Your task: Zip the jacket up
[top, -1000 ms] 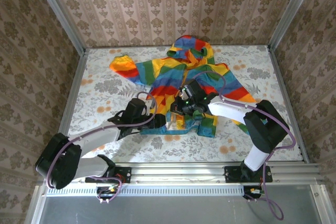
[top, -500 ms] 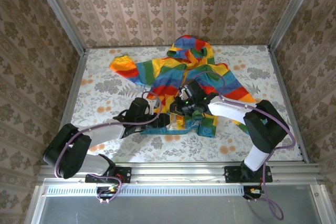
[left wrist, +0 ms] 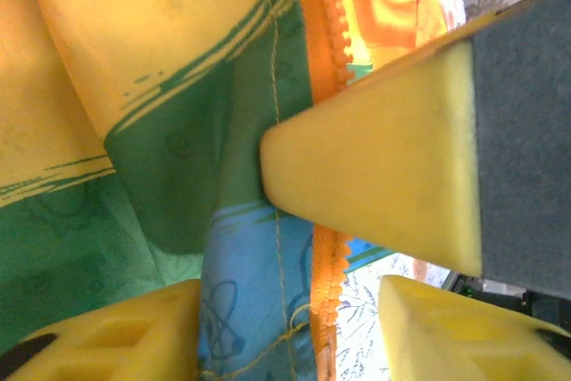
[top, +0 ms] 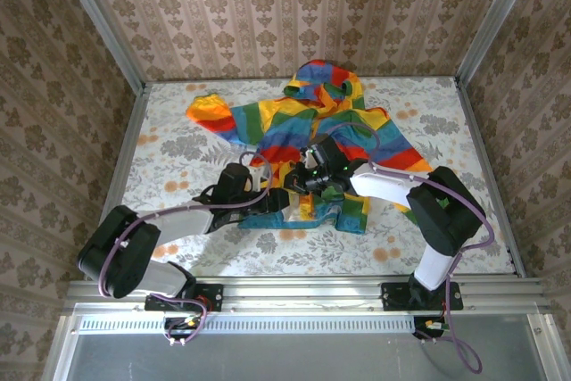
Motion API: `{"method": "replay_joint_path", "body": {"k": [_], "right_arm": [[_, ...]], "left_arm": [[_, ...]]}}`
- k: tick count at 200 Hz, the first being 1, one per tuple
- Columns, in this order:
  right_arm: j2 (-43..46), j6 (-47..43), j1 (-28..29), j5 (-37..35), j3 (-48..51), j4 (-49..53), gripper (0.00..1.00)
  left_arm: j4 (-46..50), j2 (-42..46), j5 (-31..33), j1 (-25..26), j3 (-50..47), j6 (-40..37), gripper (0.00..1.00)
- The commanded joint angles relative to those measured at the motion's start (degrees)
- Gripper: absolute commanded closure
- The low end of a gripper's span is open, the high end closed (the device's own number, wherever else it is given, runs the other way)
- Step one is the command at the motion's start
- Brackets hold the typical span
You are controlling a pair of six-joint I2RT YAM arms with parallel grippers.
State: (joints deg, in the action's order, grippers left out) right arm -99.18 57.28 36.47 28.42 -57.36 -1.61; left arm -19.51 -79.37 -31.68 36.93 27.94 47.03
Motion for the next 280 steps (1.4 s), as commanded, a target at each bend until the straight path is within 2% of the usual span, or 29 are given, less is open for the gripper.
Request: {"method": "replay_joint_path", "body": {"k": [1,37,70,97,116,136,159,219,280], "right_arm": [[0.3,0.2,-0.2,0.7,1.1,-0.3,1.00],[0.5,-0.2,-0.2,0.7,1.2,0.2,1.00],[0.2,0.2,-0.2,0.8,0.8,-0.3,1.00],[0.1,0.7,-0.2,1.2,0.6,-0.9,1.00],[0.3,0.8,-0.1,1.2,0.6,-0.9,1.00],[0.2,1.0,0.1,1.2,0.6,-1.0,1.00],[-0.1,1.4,0.3,1.3,0.5,-1.6,1.00],[-0.1,1.4,0.5,1.4,0.3,-1.1,1.00],[-0.4,0.8,0.4,1.5,-0.8,0.3,1.00]], "left_arm": [[-0.2,3.7,-1.8,-1.8,-1.2,1.1,0.42],[5.1,8.9,-3.4,-5.1,-0.5,2.1,0.44],[10.7,9.2,-4.3,-5.4,1.7,1.3,0.58],[14.1,7.9,-3.6,-4.9,2.6,-0.3,0.61],[12.8,7.2,-3.7,-4.3,2.3,0.3,0.61],[11.7,6.3,-3.9,-3.6,2.2,0.8,0.56],[6.3,4.7,-7.0,-3.5,1.0,3.8,0.56],[0.3,2.9,-9.3,-3.5,-0.6,6.9,0.77],[-1.5,1.6,-11.3,-3.5,-1.0,7.3,0.92]]}}
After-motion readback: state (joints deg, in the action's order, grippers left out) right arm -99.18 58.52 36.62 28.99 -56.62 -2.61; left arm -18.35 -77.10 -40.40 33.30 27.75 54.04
